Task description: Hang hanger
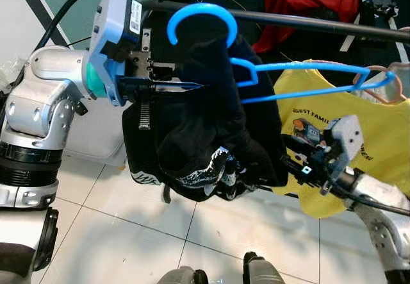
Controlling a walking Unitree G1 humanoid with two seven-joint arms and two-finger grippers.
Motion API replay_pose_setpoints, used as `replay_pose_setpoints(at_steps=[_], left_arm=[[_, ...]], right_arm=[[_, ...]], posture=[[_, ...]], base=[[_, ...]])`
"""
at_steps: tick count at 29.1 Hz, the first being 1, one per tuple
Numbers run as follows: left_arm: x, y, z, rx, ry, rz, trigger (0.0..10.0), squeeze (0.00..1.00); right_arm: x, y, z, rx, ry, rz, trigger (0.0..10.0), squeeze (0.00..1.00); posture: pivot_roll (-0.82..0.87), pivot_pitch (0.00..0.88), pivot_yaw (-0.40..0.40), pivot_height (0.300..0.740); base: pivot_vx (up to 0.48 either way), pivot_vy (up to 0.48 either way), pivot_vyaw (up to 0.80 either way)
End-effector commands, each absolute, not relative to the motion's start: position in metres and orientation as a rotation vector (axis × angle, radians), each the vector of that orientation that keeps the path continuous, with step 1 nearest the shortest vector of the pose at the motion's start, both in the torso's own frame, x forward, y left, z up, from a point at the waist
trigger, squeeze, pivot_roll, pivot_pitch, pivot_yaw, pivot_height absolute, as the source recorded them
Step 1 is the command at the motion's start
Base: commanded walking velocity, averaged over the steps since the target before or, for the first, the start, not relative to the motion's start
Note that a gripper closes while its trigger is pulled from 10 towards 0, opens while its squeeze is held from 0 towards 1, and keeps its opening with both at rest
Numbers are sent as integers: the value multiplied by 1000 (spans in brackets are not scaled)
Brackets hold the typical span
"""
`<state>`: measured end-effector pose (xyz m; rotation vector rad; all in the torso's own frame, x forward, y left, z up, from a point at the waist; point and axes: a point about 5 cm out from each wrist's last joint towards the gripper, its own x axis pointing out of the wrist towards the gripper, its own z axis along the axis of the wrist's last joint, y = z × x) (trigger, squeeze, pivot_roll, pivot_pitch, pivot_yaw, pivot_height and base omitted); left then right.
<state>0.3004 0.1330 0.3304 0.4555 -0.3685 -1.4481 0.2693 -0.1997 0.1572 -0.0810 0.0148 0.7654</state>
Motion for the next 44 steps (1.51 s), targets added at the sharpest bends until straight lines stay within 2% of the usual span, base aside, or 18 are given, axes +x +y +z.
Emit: replay_pose_setpoints(at_steps=[1, 9, 17, 18, 20, 21, 22, 23, 25, 26, 27, 28, 30, 33, 38, 39, 42, 44], left_arm=[[295, 134, 343, 474, -424, -1443, 10000, 0], [295, 133, 345, 468, -427, -1445, 10000, 0], [296, 133, 344, 467, -421, -1440, 10000, 0], [297, 134, 343, 468, -417, -1434, 10000, 0], [297, 134, 343, 468, -417, -1434, 10000, 0], [299, 135, 339, 482, -398, -1417, 10000, 0], [299, 135, 339, 482, -398, -1417, 10000, 0], [302, 137, 333, 508, -370, -1401, 10000, 0], [302, 137, 333, 508, -370, -1401, 10000, 0], [303, 140, 326, 527, -330, -1405, 10000, 0], [303, 140, 326, 527, -330, -1405, 10000, 0], [304, 143, 311, 588, -267, -1419, 10000, 0], [304, 143, 311, 588, -267, -1419, 10000, 0], [308, 142, 287, 677, -190, -1411, 10000, 0], [317, 142, 277, 740, -167, -1335, 10000, 0], [321, 141, 275, 767, -161, -1301, 10000, 0], [321, 141, 275, 767, -161, -1301, 10000, 0], [323, 141, 273, 787, -160, -1277, 10000, 0]], right_arm=[[268, -197, 147, -107, 60, 801, 0, 0], [266, -191, 135, -126, 115, 849, 0, 0], [282, -206, 145, -181, 36, 685, 0, 0], [286, -212, 151, -208, 2, 621, 0, 0], [286, -212, 151, -208, 2, 621, 0, 0], [291, -225, 163, -243, -52, 513, 0, 0], [291, -225, 163, -243, -52, 513, 0, 0], [294, -239, 177, -289, -106, 390, 0, 0], [294, -239, 177, -289, -106, 390, 0, 0], [294, -254, 190, -319, -153, 288, 0, 0], [294, -254, 190, -319, -153, 288, 0, 0], [294, -269, 208, -340, -208, 175, 0, 0], [294, -269, 208, -340, -208, 175, 0, 0], [293, -282, 243, -325, -319, 84, 0, 0], [292, -280, 263, -290, -380, 119, 0, 0], [290, -271, 269, -276, -397, 188, 0, 0], [290, -271, 269, -276, -397, 188, 0, 0], [289, -261, 274, -281, -407, 257, 0, 0]], posture=[[-114, 58, 136, 740], [-114, 61, 140, 740], [-118, 65, 142, 740], [-119, 66, 142, 740], [-119, 66, 142, 740], [-121, 70, 141, 740], [-121, 70, 141, 740], [-121, 72, 141, 740], [-121, 72, 141, 740], [-126, 76, 143, 740], [-126, 76, 143, 740], [-131, 76, 143, 740], [-131, 76, 143, 740], [-141, 76, 140, 740], [-145, 77, 135, 740], [-144, 77, 133, 740], [-144, 77, 133, 740], [-147, 77, 132, 740]], base=[[0, 0, 0], [0, 0, 0], [0, 0, 0], [0, 0, 0], [0, 0, 0], [0, 0, 0], [0, 0, 0], [0, 0, 0], [0, 0, 0], [0, 0, 0], [0, 0, 0], [0, 0, 0], [0, 0, 0], [0, 0, 0], [0, 0, 0], [0, 0, 0], [0, 0, 0], [0, 0, 0]])
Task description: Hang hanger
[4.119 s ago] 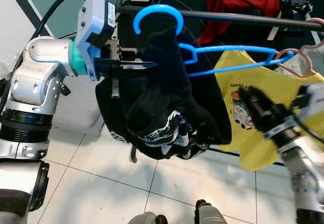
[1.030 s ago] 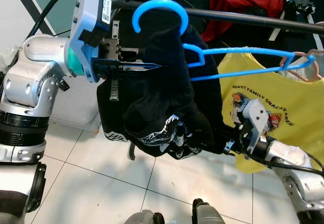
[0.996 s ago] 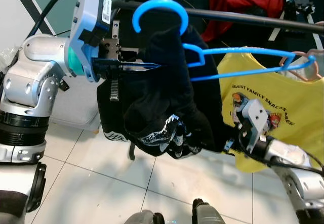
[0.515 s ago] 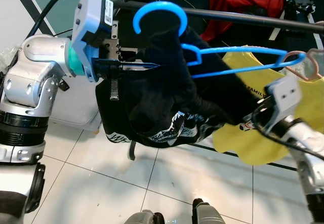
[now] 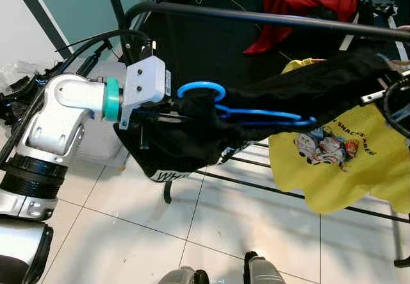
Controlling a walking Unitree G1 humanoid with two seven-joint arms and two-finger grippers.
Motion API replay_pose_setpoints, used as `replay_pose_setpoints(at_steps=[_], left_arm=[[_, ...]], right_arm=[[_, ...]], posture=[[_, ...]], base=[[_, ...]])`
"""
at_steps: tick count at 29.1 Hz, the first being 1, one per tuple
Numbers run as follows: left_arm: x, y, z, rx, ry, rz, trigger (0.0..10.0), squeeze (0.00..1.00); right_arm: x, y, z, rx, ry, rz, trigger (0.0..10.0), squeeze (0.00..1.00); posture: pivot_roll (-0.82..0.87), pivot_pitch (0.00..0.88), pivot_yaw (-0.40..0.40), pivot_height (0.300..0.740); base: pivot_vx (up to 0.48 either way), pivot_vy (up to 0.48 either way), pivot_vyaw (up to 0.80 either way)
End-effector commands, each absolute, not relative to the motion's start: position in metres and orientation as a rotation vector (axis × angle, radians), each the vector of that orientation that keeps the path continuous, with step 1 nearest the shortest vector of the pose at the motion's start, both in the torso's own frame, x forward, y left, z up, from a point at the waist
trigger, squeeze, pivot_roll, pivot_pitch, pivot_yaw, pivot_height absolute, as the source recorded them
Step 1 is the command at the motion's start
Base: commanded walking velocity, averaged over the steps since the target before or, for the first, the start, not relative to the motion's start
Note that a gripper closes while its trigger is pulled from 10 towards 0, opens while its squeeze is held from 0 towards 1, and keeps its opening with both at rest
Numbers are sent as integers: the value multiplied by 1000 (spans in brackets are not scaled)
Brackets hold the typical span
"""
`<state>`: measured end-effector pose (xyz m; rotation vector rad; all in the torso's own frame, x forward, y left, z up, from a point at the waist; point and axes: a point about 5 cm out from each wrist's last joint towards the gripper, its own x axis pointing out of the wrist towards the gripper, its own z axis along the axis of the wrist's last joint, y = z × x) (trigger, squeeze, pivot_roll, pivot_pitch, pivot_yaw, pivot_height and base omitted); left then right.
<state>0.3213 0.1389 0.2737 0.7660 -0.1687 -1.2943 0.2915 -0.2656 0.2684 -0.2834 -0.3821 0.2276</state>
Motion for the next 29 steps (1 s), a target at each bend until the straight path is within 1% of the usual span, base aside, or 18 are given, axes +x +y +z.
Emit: replay_pose_setpoints(at_steps=[1, 3, 4, 5, 6, 9, 13, 15, 16, 20, 22, 26, 28, 29], left_arm=[[323, 141, 273, 787, -160, -1277, 10000, 0], [332, 137, 278, 736, -195, -1181, 10000, 0], [332, 137, 278, 736, -195, -1181, 10000, 0], [334, 137, 283, 682, -208, -1161, 10000, 0], [334, 137, 283, 682, -208, -1161, 10000, 0], [333, 146, 294, 556, -235, -1171, 10000, 0], [334, 148, 293, 567, -237, -1163, 10000, 0], [333, 147, 285, 634, -221, -1170, 10000, 0], [333, 147, 285, 634, -221, -1170, 10000, 0], [328, 138, 271, 708, -202, -1203, 10000, 0], [328, 138, 271, 708, -202, -1203, 10000, 0], [325, 138, 262, 750, -177, -1222, 10000, 0], [326, 136, 261, 747, -178, -1214, 10000, 0], [330, 134, 263, 736, -192, -1169, 10000, 0]], right_arm=[[289, -261, 274, -281, -407, 257, 0, 0], [286, -233, 268, -342, -356, 425, 0, 0], [286, -233, 268, -342, -356, 425, 0, 0], [286, -230, 258, -377, -309, 448, 0, 0], [286, -230, 258, -377, -309, 448, 0, 0], [287, -243, 239, -422, -209, 412, 0, 0], [287, -246, 239, -419, -205, 399, 0, 0], [287, -244, 245, -401, -217, 399, 0, 0], [287, -244, 245, -401, -217, 399, 0, 0], [290, -234, 264, -350, -292, 418, 0, 0], [290, -234, 264, -350, -292, 418, 0, 0], [290, -226, 288, -295, -378, 432, 0, 0], [289, -221, 292, -278, -392, 455, 0, 0], [286, -213, 293, -264, -391, 506, 0, 0]], posture=[[-147, 77, 132, 740], [-149, 78, 128, 740], [-149, 78, 128, 740], [-150, 78, 126, 740], [-150, 78, 126, 740], [-149, 80, 125, 740], [-147, 80, 125, 740], [-147, 79, 124, 740], [-147, 79, 124, 740], [-148, 76, 119, 740], [-148, 76, 119, 740], [-151, 70, 116, 740], [-149, 66, 115, 740], [-149, 66, 115, 740]], base=[[0, 0, 0], [0, 0, 0], [0, 0, 0], [0, 0, 0], [0, 0, 0], [0, 0, 0], [0, 0, 0], [0, 0, 0], [0, 0, 0], [0, 0, 0], [0, 0, 0], [0, 0, 0], [0, 0, 0], [0, 0, 0]])
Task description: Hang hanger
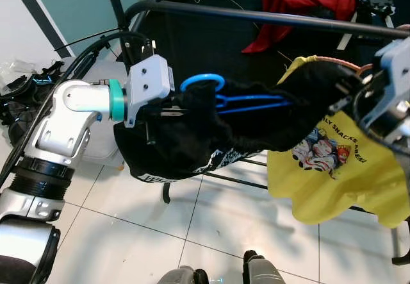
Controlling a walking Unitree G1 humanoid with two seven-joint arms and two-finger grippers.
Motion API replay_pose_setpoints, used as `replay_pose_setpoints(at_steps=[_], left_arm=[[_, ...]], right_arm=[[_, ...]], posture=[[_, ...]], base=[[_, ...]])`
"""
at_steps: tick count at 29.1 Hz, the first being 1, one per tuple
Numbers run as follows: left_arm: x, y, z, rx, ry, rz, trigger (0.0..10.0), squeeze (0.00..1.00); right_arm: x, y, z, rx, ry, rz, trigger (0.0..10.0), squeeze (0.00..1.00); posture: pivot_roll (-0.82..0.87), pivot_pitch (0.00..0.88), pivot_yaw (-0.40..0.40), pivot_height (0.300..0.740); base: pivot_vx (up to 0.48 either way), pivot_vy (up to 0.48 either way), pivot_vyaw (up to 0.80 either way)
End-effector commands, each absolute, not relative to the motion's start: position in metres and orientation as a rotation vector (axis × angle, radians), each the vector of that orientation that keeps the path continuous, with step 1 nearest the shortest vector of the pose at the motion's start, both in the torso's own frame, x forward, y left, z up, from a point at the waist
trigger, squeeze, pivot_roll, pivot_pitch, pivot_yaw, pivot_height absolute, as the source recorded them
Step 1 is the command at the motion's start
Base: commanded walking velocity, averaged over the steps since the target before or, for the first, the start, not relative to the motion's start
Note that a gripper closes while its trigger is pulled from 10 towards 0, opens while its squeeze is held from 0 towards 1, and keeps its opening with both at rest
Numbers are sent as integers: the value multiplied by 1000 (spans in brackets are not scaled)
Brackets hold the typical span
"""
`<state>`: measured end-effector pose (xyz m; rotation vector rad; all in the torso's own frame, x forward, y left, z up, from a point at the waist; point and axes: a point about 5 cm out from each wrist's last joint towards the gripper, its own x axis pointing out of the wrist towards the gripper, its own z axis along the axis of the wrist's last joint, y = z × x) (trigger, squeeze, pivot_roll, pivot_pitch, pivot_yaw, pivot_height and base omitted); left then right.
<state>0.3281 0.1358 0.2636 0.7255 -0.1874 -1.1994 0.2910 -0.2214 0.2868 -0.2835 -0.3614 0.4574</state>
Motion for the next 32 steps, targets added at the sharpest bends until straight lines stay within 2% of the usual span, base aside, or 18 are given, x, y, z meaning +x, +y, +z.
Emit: replay_pose_setpoints(at_steps=[1, 4, 10, 15, 21, 22, 24, 25, 27, 28, 32], left_arm=[[330, 134, 263, 736, -192, -1169, 10000, 0], [346, 129, 269, 704, -225, -996, 10000, 0], [353, 123, 268, 649, -248, -902, 10000, 0], [353, 115, 262, 625, -240, -870, 10000, 0], [355, 112, 260, 638, -243, -816, 10000, 0], [356, 111, 261, 628, -250, -804, 10000, 0], [354, 102, 261, 601, -268, -811, 10000, 0], [354, 102, 261, 601, -268, -811, 10000, 0], [352, 97, 260, 587, -272, -823, 10000, 0], [351, 94, 257, 581, -271, -833, 10000, 0], [346, 93, 253, 610, -266, -878, 10000, 0]], right_arm=[[286, -213, 293, -264, -391, 506, 0, 0], [278, -190, 275, -255, -297, 645, 0, 0], [274, -172, 240, -243, -153, 700, 0, 0], [276, -156, 224, -211, -85, 682, 0, 0], [285, -158, 227, -179, -72, 570, 0, 0], [288, -157, 232, -148, -89, 539, 0, 0], [292, -140, 240, -32, -139, 527, 0, 0], [292, -140, 240, -32, -139, 527, 0, 0], [294, -124, 244, 58, -165, 535, 0, 0], [295, -110, 249, 165, -187, 542, 0, 0], [295, -106, 252, 200, -193, 511, 0, 0]], posture=[[-149, 66, 115, 740], [-150, 63, 111, 740], [-161, 63, 109, 740], [-163, 63, 107, 740], [-160, 63, 107, 740], [-159, 68, 107, 740], [-159, 67, 109, 740], [-159, 67, 109, 740], [-159, 68, 111, 740], [-160, 69, 112, 740], [-156, 72, 110, 740]], base=[[0, 0, 0], [0, 0, 0], [0, 0, 0], [0, 0, 0], [0, 0, 0], [0, 0, 0], [0, 0, 0], [0, 0, 0], [0, 0, 0], [0, 0, 0], [0, 0, 0]])
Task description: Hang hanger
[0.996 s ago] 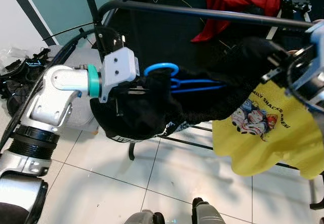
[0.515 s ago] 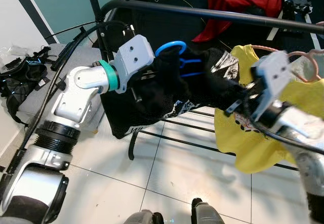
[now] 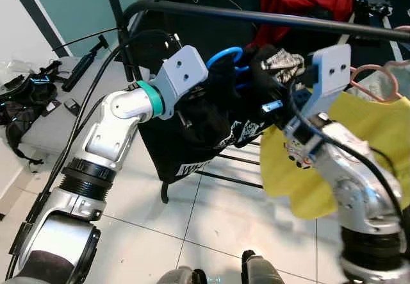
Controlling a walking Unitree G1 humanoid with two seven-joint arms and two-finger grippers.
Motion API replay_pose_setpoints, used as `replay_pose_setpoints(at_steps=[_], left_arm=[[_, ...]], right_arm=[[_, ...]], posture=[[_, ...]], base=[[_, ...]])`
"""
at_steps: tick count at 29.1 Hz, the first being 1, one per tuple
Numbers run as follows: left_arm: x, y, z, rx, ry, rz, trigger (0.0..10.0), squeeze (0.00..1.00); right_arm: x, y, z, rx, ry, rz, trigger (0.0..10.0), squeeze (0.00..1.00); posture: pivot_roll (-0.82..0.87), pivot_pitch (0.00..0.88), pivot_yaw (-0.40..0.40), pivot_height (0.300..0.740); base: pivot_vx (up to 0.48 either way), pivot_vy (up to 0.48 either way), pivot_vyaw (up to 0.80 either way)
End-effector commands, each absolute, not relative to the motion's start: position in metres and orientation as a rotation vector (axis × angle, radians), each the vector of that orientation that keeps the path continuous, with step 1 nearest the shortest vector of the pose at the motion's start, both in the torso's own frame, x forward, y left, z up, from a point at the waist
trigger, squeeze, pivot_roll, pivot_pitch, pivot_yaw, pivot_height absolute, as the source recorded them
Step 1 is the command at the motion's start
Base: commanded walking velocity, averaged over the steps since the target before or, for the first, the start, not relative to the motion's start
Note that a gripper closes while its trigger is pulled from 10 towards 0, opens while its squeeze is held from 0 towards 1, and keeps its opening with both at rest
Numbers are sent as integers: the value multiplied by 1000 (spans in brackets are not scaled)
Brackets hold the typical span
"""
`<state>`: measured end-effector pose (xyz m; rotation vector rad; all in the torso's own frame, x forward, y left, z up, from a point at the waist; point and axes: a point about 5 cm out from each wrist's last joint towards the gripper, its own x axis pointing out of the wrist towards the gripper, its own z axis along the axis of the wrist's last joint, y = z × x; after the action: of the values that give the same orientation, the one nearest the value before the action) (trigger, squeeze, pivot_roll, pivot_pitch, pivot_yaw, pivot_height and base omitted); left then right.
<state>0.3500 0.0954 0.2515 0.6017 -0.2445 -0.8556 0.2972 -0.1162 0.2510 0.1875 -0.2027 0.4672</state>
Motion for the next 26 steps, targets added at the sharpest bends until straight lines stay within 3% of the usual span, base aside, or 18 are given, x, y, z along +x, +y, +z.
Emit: replay_pose_setpoints(at_steps=[1, 6, 8, 9, 10, 13, 16, 21, 25, 26], left_arm=[[343, 95, 251, 627, -258, -903, 10000, 0], [341, 97, 249, 643, -248, -926, 10000, 0], [335, 117, 240, 753, -200, -980, 10000, 0], [335, 117, 240, 753, -200, -980, 10000, 0], [332, 131, 234, 840, -156, -983, 10000, 0], [334, 136, 234, 861, -146, -954, 10000, 0], [347, 153, 241, 876, -126, -792, 10000, 0], [350, 160, 247, 830, -130, -735, 10000, 0], [349, 151, 248, 743, -150, -738, 10000, 0], [349, 144, 248, 695, -163, -739, 10000, 0]], right_arm=[[297, -111, 253, 203, -195, 474, 0, 0], [300, -121, 254, 197, -194, 409, 0, 0], [307, -165, 261, 116, -221, 211, 0, 0], [307, -165, 261, 116, -221, 211, 0, 0], [307, -193, 270, 77, -250, 91, 0, 0], [306, -201, 273, 63, -260, 63, 0, 0], [302, -218, 276, 3, -260, 3, 0, 0], [299, -222, 273, -11, -239, 4, 0, 0], [299, -200, 263, -5, -192, 108, 0, 0], [299, -185, 256, 8, -162, 170, 0, 0]], posture=[[-156, 72, 110, 740], [-156, 72, 110, 740], [-154, 78, 110, 740], [-154, 78, 110, 740], [-153, 79, 111, 740], [-153, 80, 111, 740], [-158, 81, 113, 740], [-157, 80, 110, 740], [-159, 79, 106, 740], [-160, 79, 107, 740]], base=[[0, 0, 0], [0, 0, 0], [0, 0, 0], [0, 0, 0], [0, 0, 0], [0, 0, 0], [0, 0, 0], [0, 0, 0], [0, 0, 0], [0, 0, 0]])
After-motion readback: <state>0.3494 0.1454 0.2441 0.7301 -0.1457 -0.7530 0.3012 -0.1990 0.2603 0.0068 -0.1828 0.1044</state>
